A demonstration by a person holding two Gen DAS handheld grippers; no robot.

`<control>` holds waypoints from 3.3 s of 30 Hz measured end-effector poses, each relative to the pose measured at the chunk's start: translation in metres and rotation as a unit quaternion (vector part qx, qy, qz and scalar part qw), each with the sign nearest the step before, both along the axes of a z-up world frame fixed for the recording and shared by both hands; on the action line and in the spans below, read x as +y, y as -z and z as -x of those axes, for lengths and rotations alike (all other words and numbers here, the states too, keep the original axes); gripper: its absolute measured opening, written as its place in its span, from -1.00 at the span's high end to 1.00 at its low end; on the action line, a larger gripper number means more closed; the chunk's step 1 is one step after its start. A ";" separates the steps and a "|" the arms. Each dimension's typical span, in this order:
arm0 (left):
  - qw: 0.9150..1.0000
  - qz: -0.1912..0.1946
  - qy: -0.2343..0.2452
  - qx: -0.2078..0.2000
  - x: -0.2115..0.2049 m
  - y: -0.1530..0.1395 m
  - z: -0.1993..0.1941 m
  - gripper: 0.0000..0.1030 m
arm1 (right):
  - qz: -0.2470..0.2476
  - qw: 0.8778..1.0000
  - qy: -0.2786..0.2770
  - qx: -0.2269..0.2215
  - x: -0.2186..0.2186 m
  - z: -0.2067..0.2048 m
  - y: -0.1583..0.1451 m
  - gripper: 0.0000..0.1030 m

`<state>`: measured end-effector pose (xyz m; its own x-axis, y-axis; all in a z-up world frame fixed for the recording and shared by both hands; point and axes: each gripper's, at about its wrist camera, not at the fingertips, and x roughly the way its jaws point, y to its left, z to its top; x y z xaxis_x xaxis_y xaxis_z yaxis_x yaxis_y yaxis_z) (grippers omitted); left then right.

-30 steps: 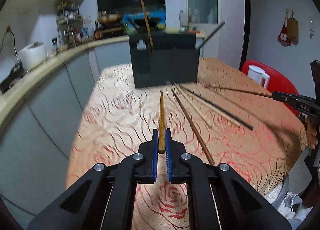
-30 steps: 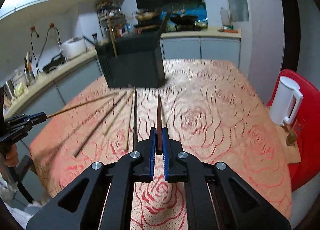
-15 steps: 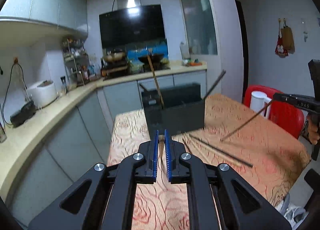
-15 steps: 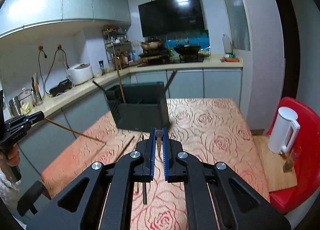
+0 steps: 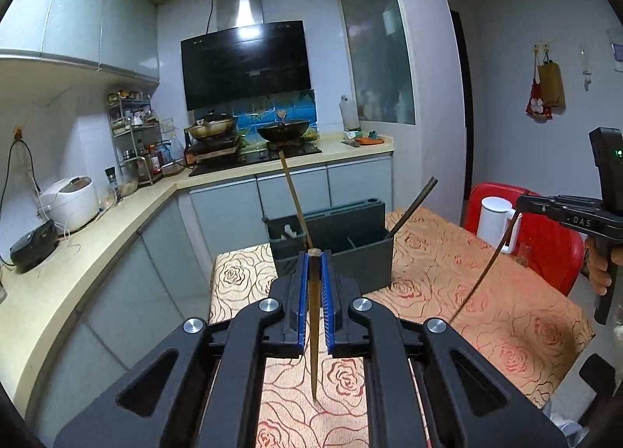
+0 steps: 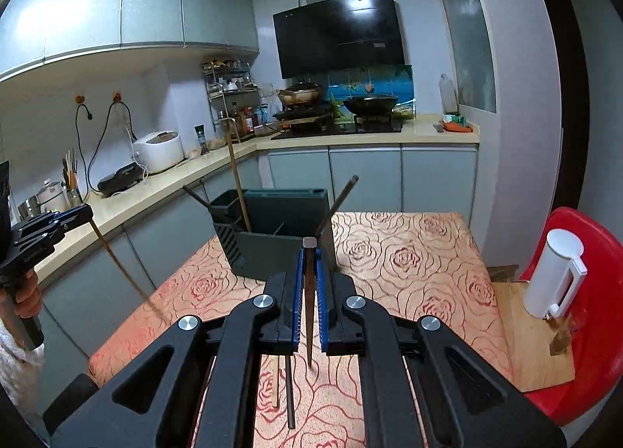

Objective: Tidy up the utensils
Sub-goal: 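Lift both held chopsticks and carry them over the black utensil holder, then lower both chopsticks into the holder and open both tools, then move both open tools back down toward the remaining chopsticks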

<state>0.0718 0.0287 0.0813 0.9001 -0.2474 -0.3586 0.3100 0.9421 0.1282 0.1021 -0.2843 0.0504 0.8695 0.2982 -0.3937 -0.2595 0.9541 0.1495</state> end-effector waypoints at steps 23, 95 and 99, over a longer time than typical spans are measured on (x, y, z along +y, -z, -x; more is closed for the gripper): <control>0.999 0.006 0.024 -0.023 -0.038 -0.086 -0.059 0.88 | -0.015 1.000 -0.002 -0.026 0.010 -0.064 -0.081 0.86; 0.996 0.079 -0.040 0.024 -0.026 0.013 -0.088 -0.44 | 0.021 0.998 0.046 -0.022 0.037 -0.084 -0.023 0.06; 0.996 0.068 -0.053 0.028 -0.024 0.025 -0.070 -0.44 | 0.017 0.999 0.048 -0.004 0.032 -0.073 -0.004 0.06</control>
<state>0.1423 0.0043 0.0563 0.9033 -0.2015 -0.3788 0.2105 0.9774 -0.0178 0.1749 -0.2525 0.0541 0.8966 0.1991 -0.3955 -0.1670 0.9793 0.1142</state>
